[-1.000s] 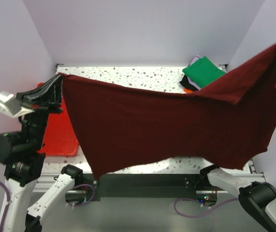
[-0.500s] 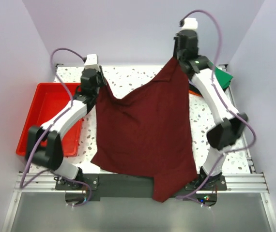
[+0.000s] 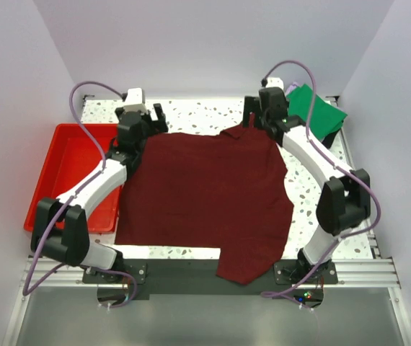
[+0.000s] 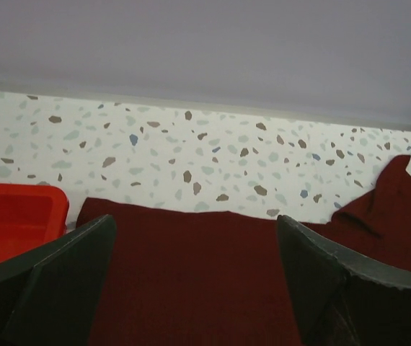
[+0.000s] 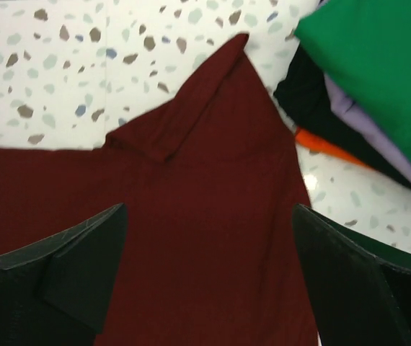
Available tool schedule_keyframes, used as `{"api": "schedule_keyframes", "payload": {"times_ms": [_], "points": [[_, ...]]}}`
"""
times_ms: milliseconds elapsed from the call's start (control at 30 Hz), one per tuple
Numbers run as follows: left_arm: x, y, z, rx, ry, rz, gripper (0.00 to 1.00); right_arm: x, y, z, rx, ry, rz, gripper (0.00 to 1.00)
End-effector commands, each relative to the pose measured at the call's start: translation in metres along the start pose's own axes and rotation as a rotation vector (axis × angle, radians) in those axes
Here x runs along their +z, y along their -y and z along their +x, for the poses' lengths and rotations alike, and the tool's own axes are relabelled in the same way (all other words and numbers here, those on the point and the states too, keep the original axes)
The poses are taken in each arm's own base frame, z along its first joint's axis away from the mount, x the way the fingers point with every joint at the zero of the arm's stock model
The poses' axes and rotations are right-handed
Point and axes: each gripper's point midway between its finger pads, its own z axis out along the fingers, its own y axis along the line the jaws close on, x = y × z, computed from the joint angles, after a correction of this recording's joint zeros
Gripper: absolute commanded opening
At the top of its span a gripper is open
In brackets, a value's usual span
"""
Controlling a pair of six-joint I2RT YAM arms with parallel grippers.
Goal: Fold and stack the t-shirts
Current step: Flatten the tshirt out
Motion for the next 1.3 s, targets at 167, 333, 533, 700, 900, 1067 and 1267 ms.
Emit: {"api": "schedule_keyframes", "payload": {"times_ms": [167, 333, 533, 700, 900, 1067, 1267], "points": [[-0.018, -0.002, 0.081, -0.014, -0.166, 0.064, 1.0, -0.012, -0.03, 0.077, 0.162, -0.082, -0.234, 0.99], [-0.015, -0.007, 0.117, -0.01, -0.255, 0.062, 1.0, -0.009, -0.033, 0.117, 0.188, -0.144, -0.269, 0.99], [-0.004, -0.011, 0.15, -0.011, -0.34, 0.057, 1.0, 0.012, -0.028, 0.154, 0.187, -0.228, -0.217, 0.98], [0.005, -0.015, 0.176, -0.018, -0.407, 0.051, 1.0, 0.029, -0.021, 0.172, 0.188, -0.272, -0.174, 0.99], [0.012, -0.013, 0.193, -0.028, -0.456, 0.061, 1.0, 0.047, -0.004, 0.185, 0.244, -0.319, -0.138, 0.99], [0.021, -0.011, 0.209, -0.039, -0.499, 0.075, 1.0, 0.06, 0.014, 0.195, 0.296, -0.358, -0.113, 0.99], [0.044, -0.008, 0.221, -0.049, -0.525, 0.075, 1.0, 0.072, 0.032, 0.193, 0.333, -0.359, -0.083, 0.99]]}}
